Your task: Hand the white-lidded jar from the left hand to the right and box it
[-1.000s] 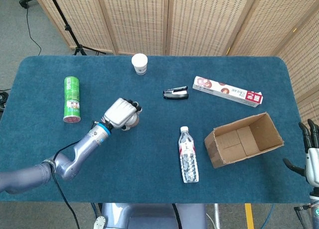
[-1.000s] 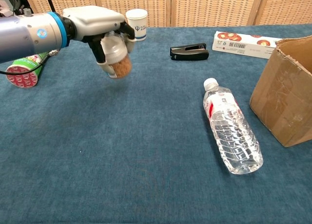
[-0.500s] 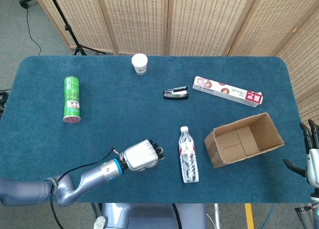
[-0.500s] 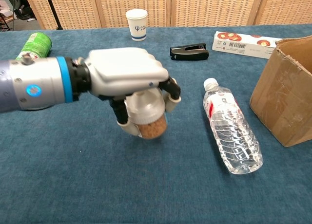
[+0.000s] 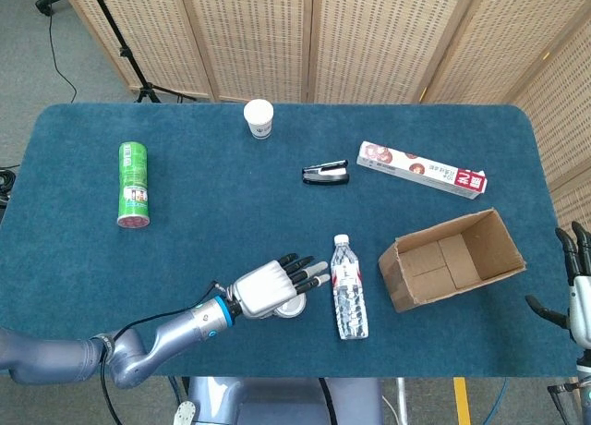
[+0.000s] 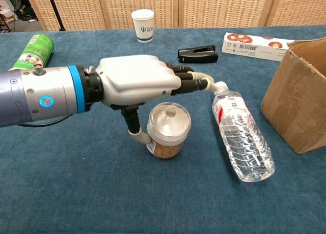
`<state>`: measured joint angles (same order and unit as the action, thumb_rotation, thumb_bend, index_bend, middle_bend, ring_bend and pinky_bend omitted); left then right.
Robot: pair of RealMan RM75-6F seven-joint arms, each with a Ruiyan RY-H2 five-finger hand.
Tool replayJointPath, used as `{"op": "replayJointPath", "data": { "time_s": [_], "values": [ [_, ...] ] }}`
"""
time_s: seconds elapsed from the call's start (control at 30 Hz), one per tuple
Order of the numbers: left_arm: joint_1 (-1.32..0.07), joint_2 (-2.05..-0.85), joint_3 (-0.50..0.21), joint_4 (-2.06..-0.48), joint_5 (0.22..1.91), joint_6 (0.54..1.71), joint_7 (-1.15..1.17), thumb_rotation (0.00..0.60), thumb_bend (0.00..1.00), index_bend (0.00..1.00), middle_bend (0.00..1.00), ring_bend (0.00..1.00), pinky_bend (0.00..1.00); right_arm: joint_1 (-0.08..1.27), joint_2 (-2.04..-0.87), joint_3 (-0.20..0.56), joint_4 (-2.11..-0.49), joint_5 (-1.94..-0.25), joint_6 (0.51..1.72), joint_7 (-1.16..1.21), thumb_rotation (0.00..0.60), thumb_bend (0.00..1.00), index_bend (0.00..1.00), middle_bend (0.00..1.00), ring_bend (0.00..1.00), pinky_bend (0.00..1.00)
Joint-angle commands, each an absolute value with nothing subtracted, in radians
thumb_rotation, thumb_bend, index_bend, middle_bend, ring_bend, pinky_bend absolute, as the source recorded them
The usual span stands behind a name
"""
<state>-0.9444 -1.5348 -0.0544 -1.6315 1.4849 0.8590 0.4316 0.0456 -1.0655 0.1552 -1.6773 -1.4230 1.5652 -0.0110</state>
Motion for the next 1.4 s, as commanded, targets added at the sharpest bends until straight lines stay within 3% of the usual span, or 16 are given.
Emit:
{"op": "replayJointPath", "data": {
  "time_s": [0.03,0.17,0.3,0.7,0.97,1.2,1.4],
  "values": [
    [-0.913,-1.479,-0.069,-1.654,1.515,0.935,0.407,0.600,0.00,0.00,0.00,0.00,0.14,0.045,-1.065,0.154,-1.679,-1.426,1.567,-0.011,0.600,0.00,0.02,0.00,0.00,0.01],
    [-0.855,-1.392,-0.072,-1.689,1.517,1.023,0.361,0.600,0.00,0.00,0.00,0.00,0.11,0.043,-1.064,0.154,-1.679,-1.428,1.571,-0.008,0.600,0.00,0.02,0.00,0.00,0.01],
    [-0.723,-1.261,-0.059,-1.725,1.449,1.164,0.330,0.600,0.00,0.00,0.00,0.00,0.00,0.040,-1.065,0.156,-1.678,-1.429,1.580,-0.014,0.600,0.00,0.02,0.00,0.00,0.01],
    [-0.370,-1.104,-0.025,-1.622,1.279,1.455,0.029,0.600,0.00,0.00,0.00,0.00,0.00,0.048,-1.092,0.157,-1.675,-1.427,1.581,-0.069,0.600,0.00,0.02,0.00,0.00,0.01],
    [-0.263,-1.026,-0.045,-1.654,1.149,1.446,-0.054,0.600,0.00,0.00,0.00,0.00,0.00,0.062,-1.097,0.161,-1.654,-1.466,1.589,-0.051,0.600,0.00,0.02,0.00,0.00,0.01],
    [-0.231,-0.991,-0.049,-1.683,1.219,1.461,-0.087,0.600,0.00,0.00,0.00,0.00,0.00,0.122,-1.043,0.181,-1.695,-1.593,1.594,-0.027,0.600,0.00,0.02,0.00,0.00,0.01],
    [-0.208,-0.985,-0.039,-1.695,1.297,1.481,-0.090,0.600,0.00,0.00,0.00,0.00,0.00,0.277,-0.932,0.221,-1.864,-1.659,1.403,-0.032,0.600,0.00,0.02,0.00,0.00,0.01]
  ]
}}
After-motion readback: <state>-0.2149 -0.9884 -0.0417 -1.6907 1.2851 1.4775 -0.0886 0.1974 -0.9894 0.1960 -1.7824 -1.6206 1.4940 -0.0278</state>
